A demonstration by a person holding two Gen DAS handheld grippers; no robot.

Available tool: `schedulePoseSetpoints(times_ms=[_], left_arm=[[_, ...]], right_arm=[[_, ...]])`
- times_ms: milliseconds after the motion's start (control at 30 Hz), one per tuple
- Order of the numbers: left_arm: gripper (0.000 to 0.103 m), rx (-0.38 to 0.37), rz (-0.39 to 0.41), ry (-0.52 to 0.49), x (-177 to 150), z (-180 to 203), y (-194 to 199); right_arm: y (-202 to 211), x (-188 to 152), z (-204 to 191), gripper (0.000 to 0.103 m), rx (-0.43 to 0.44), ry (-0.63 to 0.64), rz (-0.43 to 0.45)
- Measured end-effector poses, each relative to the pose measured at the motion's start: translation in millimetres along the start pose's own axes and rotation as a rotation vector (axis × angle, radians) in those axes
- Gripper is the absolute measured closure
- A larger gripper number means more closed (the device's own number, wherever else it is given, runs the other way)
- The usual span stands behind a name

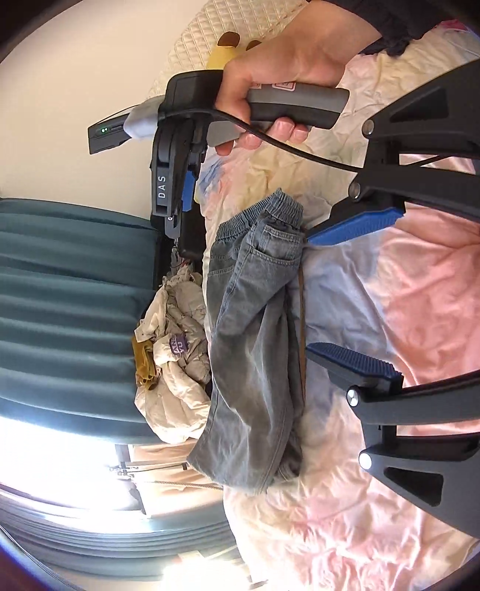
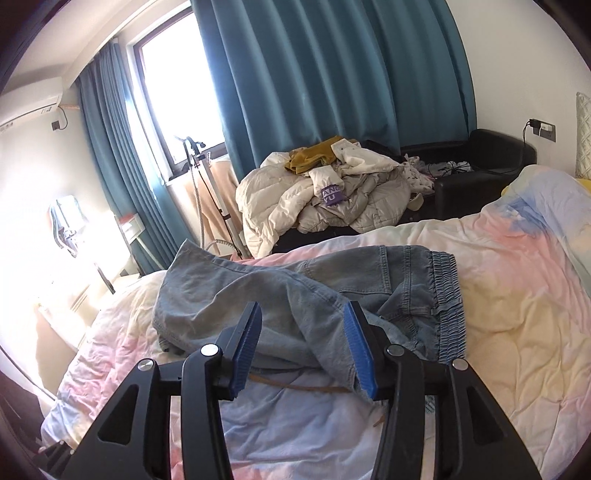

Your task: Fold clothes

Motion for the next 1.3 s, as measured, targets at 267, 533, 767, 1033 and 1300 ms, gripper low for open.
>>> schedulePoseSetpoints(times_ms=[267,533,767,1033,1300], left_arm=[[0.046,0.085,-0.062,-0.023,-24,-68,6],[0.046,0.080,-0.091,-0.065,-47,-117,-25],[0.047,0.075,-0.157,0.028,-40,-163,-71],[0.047,0.115,-0.214,0.116,-38,-207,-113],[0.047,0.121,-0.200,0.195,-33,-225,-104]], right_arm=[[-41,-35,-30,0.032,0.028,0.029,-0.085],[-137,-44,-23,0.027,-0.017,0.082,-0.196],[-240,-17,-10,0.027,-0.117,0.163,-0.223],[-328,-13,-7,0.027,-0.116,0.135,-0.268],[-300,-26,-33,0.094,-0.151,0.206,-0.298]])
Point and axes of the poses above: each gripper's, at about its wrist camera, not at the fingertips, and y roughly against the way its jaws point, z to its right, x to its top, the point moved 8 cm from there along -y, roughly the way its jaws point, and after that the axes turned 7 degrees about y, right-handed, at the moved point
